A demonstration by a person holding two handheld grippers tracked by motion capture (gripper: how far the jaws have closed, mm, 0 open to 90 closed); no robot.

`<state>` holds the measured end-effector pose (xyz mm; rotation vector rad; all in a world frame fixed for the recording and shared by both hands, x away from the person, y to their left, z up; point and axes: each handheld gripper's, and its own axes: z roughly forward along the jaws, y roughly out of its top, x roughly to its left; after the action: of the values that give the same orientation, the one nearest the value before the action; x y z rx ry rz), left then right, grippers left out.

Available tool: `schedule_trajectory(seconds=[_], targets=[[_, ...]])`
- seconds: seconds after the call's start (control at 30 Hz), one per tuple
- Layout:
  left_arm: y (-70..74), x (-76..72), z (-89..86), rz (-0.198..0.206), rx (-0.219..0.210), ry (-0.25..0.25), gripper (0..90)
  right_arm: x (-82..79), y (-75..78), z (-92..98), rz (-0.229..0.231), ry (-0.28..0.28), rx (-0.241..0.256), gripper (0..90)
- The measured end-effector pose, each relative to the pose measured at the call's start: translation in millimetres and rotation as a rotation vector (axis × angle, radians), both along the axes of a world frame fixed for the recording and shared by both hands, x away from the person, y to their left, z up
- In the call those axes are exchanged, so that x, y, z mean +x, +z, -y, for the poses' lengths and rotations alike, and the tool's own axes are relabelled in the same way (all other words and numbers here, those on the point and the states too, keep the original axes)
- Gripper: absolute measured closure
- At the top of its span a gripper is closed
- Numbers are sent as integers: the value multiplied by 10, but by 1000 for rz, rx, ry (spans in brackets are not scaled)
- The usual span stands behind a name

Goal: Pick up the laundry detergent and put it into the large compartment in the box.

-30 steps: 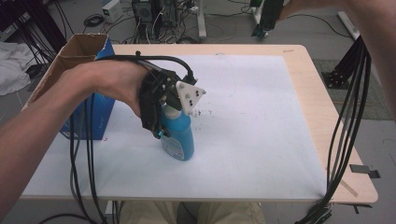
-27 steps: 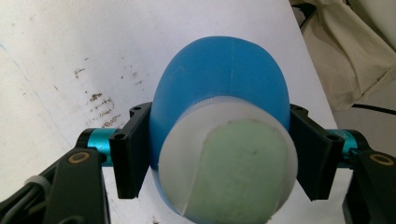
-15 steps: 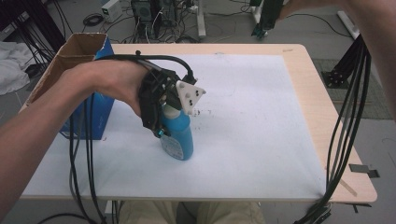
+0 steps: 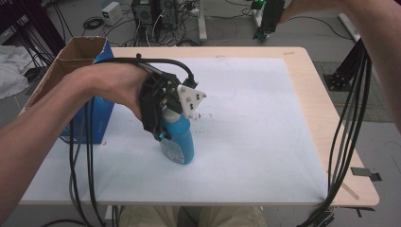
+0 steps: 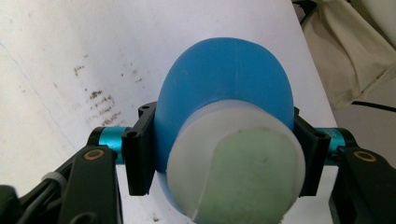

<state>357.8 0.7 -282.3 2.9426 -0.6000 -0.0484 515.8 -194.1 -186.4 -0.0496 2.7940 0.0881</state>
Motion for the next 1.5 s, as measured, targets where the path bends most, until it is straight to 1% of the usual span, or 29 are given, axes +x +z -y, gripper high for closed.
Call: schedule_trajectory(seconds=[0.03, 0.1, 0.17, 0.33, 0.37, 0.43, 0.5, 0.53, 0.57, 0.63, 0.67, 0.73, 0.83, 0.87, 0.97, 1.13, 1.17, 1.23, 1.3, 1.33, 1.37, 1.43, 1.5], targets=[[5, -1, 6, 1, -5, 8, 376, 1, 2, -2, 0, 0, 0, 123], [27, -3, 10, 6, 4, 20, 376, -2, 6, -6, 2, 0, 4, 123], [77, 9, 10, 5, 9, 46, 376, -4, 15, -5, 5, 6, 7, 123], [277, 24, -15, 13, 18, 112, 376, -9, 32, 31, 5, -2, 8, 123], [331, 33, -21, 20, 16, 126, 377, -9, 36, 45, 4, -5, 9, 123], [435, 44, -33, 22, 15, 160, 377, -7, 49, 73, 3, -12, 15, 122], [546, 63, -37, 23, 31, 183, 377, -8, 60, 94, 3, -16, 20, 123], [603, 71, -37, 20, 31, 209, 377, -7, 64, 100, 4, -12, 22, 123], [666, 85, -31, 25, 37, 212, 377, -10, 69, 104, 4, -13, 24, 123], [799, 100, -19, 38, 45, 235, 377, -18, 74, 107, 6, -15, 23, 123], [864, 106, -12, 46, 37, 244, 377, -22, 76, 107, 7, -16, 22, 123], [987, 117, 3, 60, 48, 256, 377, -25, 77, 103, 9, -6, 22, 123], [1146, 167, -12, 48, 50, 299, 377, -37, 76, 98, 8, -11, 20, 123], [1200, 189, -24, 43, 43, 316, 377, -39, 77, 95, 9, -9, 18, 123], [1347, 256, -91, 22, 17, 387, 377, -41, 78, 94, 11, -8, 18, 123], [1553, 347, -252, 13, -7, 521, 379, -25, 57, 92, 8, -9, 12, 123], [1573, 361, -280, 14, -9, 538, 380, -19, 51, 89, 8, -11, 10, 123], [1643, 422, -383, 22, -23, 598, 380, -9, 39, 72, 7, -3, 8, 123], [1682, 474, -501, 27, -24, 661, 380, -16, 31, 51, 7, -1, 5, 123], [1702, 505, -574, 29, -40, 698, 380, -21, 28, 38, 9, 3, 3, 123], [1718, 538, -647, 29, -45, 737, 380, -26, 23, 26, 9, 9, 6, 123], [1746, 588, -782, 35, -52, 789, 380, -32, 23, 7, 9, 11, 5, 123], [1782, 668, -961, 32, -52, 878, 380, -25, 19, -6, 9, 14, 9, 123]])
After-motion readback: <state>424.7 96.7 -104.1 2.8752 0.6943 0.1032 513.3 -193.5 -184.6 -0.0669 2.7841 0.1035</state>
